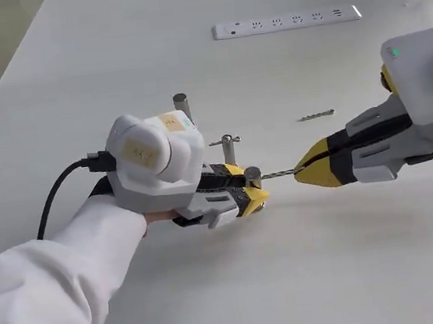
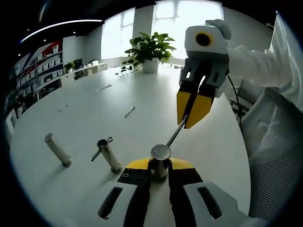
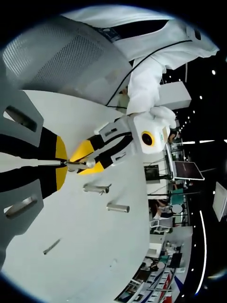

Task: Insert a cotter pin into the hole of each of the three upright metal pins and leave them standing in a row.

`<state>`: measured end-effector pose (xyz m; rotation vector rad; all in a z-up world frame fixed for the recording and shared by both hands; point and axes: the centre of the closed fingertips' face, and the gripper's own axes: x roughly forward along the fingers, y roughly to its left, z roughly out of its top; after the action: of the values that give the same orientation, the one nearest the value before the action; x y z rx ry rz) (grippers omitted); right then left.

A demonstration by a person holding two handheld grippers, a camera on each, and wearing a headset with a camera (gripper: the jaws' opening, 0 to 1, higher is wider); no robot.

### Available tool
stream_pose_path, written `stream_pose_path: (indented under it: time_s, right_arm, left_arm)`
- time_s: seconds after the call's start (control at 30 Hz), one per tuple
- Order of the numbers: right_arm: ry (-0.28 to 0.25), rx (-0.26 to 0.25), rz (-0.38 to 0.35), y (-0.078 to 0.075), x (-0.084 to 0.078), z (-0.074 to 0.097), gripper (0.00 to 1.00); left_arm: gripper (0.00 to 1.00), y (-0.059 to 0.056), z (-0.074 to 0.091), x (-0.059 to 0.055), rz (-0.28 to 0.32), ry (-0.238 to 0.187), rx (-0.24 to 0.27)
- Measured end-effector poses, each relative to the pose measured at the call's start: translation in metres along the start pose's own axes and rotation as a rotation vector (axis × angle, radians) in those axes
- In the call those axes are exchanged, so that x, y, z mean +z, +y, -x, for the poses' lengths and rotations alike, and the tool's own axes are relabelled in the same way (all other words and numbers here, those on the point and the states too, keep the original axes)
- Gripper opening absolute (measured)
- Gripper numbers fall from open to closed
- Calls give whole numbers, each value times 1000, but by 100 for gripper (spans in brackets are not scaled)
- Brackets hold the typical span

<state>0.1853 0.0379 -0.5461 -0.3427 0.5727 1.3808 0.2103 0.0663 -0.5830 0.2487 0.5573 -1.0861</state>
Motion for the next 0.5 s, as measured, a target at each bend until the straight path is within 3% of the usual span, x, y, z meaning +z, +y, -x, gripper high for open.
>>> stream_pose_path:
  time_s: [0.3,0.5]
  right_arm:
    - [-4,-1,3,0,2,-4,0]
    - [31,2,29,-4,-5,-11,0]
  left_arm:
    - [12,0,0,-1,1,5,2]
    - [12,1,-1,-2,0,9,0]
